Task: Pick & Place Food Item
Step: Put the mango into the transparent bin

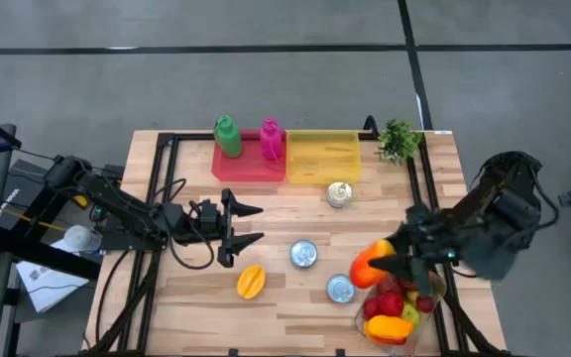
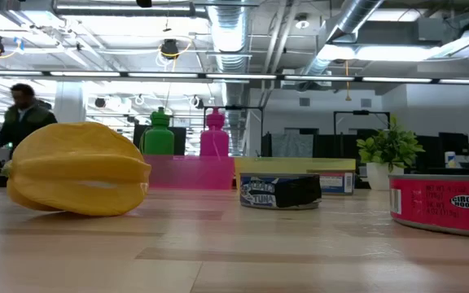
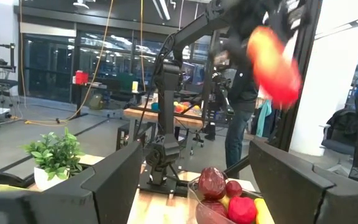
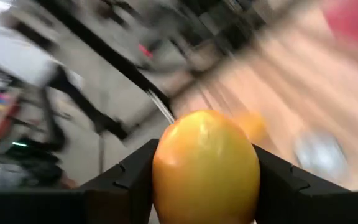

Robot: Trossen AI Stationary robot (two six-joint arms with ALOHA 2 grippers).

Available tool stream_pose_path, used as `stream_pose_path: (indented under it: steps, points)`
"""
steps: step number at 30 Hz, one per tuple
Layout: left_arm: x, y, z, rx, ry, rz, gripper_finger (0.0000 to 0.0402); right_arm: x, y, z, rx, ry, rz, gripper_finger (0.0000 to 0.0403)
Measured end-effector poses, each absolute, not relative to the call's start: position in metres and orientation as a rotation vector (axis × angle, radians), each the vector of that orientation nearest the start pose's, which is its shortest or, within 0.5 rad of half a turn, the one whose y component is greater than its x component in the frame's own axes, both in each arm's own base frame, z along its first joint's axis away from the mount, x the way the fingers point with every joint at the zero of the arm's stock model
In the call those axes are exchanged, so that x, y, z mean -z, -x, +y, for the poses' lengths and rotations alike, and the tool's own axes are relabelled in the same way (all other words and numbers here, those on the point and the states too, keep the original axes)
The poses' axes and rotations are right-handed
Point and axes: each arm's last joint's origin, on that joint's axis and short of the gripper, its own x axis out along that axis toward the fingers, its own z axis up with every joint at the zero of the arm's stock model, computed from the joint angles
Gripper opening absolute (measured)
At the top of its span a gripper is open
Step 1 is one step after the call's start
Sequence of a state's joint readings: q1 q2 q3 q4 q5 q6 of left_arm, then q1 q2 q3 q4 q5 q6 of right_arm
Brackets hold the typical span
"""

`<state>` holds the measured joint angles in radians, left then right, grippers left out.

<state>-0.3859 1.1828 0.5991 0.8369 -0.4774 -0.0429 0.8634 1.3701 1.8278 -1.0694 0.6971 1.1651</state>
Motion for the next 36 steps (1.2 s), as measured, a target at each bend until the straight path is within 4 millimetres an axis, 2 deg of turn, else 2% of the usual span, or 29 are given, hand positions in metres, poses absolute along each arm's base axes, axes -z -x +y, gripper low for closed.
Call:
stream_pose_path:
  steps: [5,9,14,18,23,28,36]
  points:
    - [-0.286,-0.235,-0.081,-0.086,0.148,-0.23,0.0285,-0.435,-0.162,0.171,0.323,-0.81,0.814,0.0196]
    - [-0.286,-0.235,-0.081,-0.086,0.145,-0.225,0.0285,-0.411,-0.165,0.18,0.47,-0.769,1.038,0.0196]
    - [-0.285,-0.235,-0.081,-0.086,0.144,-0.223,0.0285,-0.382,-0.181,0.19,0.54,-0.685,1.113,0.0196]
    - [-0.285,-0.235,-0.081,-0.086,0.144,-0.222,0.0285,-0.347,-0.192,0.197,0.555,-0.505,1.255,0.0196]
    - [-0.283,-0.236,-0.081,-0.087,0.135,-0.202,0.0285,-0.315,-0.202,0.203,0.498,-0.249,1.36,0.0196]
    - [-0.281,-0.236,-0.082,-0.087,0.123,-0.177,0.0285,-0.303,-0.207,0.207,0.441,-0.139,1.43,0.0196]
    - [-0.281,-0.236,-0.082,-0.087,0.123,-0.177,0.0285,-0.307,-0.198,0.214,0.405,-0.38,1.636,0.0196]
